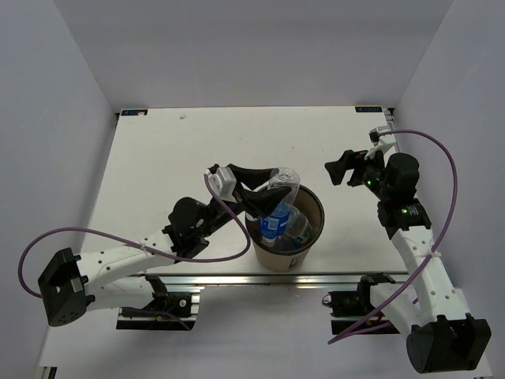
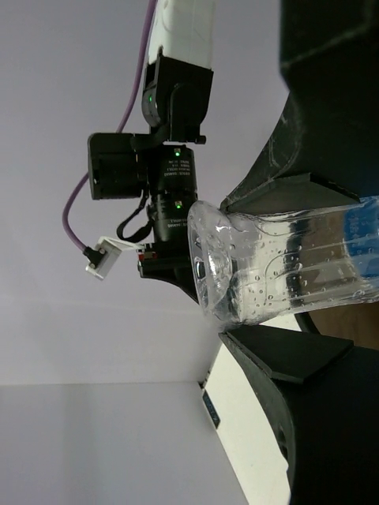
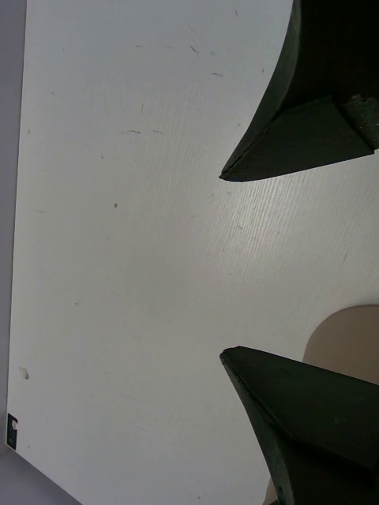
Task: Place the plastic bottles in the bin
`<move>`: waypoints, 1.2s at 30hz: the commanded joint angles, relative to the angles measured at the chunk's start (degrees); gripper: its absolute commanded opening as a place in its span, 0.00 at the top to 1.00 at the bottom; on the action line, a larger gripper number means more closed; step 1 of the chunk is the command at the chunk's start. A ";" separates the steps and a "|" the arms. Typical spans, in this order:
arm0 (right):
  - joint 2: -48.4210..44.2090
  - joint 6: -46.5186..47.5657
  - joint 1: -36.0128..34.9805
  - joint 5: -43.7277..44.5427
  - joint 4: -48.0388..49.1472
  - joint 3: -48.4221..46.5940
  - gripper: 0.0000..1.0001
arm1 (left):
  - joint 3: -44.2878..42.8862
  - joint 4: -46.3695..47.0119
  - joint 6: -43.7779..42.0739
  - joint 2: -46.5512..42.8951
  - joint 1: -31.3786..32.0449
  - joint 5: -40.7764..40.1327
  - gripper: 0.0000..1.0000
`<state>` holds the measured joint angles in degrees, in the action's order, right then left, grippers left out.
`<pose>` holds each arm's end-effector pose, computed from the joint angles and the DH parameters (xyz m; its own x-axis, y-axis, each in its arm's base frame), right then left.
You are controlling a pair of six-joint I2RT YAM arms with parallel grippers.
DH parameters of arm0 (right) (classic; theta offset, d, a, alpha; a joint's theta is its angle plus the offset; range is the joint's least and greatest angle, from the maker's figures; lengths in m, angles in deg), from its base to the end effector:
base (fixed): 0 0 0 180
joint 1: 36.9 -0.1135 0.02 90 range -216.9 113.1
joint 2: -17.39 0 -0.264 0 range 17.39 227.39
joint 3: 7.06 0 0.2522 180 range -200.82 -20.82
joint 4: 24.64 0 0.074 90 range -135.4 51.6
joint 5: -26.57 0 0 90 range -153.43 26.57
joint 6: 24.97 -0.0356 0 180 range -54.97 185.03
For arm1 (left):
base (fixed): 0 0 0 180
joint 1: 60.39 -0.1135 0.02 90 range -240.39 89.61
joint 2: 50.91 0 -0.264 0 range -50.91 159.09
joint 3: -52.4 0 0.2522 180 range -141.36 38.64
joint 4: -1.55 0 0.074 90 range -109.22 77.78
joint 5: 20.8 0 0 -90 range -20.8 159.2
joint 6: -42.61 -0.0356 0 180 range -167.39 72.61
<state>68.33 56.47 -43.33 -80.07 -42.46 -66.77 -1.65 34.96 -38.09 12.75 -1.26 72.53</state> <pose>0.2072 0.0336 0.3399 -0.2124 0.1196 -0.9698 -0.3607 0.9128 0.1915 0.1274 -0.2171 0.3522 0.0615 -0.4172 -0.9067 0.9060 0.4045 -0.1247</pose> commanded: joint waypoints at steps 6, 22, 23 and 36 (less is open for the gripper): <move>0.13 0.21 0.20 -0.41 3.27 -0.19 0.11 | -0.66 -15.72 -3.41 9.37 0.54 -0.34 1.00; -0.23 0.47 0.20 0.21 3.53 -0.28 0.11 | -6.46 -19.49 -6.14 10.96 0.54 2.03 0.40; -0.31 0.38 0.20 0.30 3.35 -0.28 0.11 | -6.46 -19.58 -6.22 10.61 0.54 2.12 0.35; -0.05 0.47 0.20 0.30 3.44 -0.28 0.11 | -8.66 -21.16 -6.49 8.50 0.54 2.12 0.02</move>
<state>68.40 56.45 -43.33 -80.07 -41.39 -66.77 -9.89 20.25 -43.25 21.08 -0.67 74.00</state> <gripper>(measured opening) 0.895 0.977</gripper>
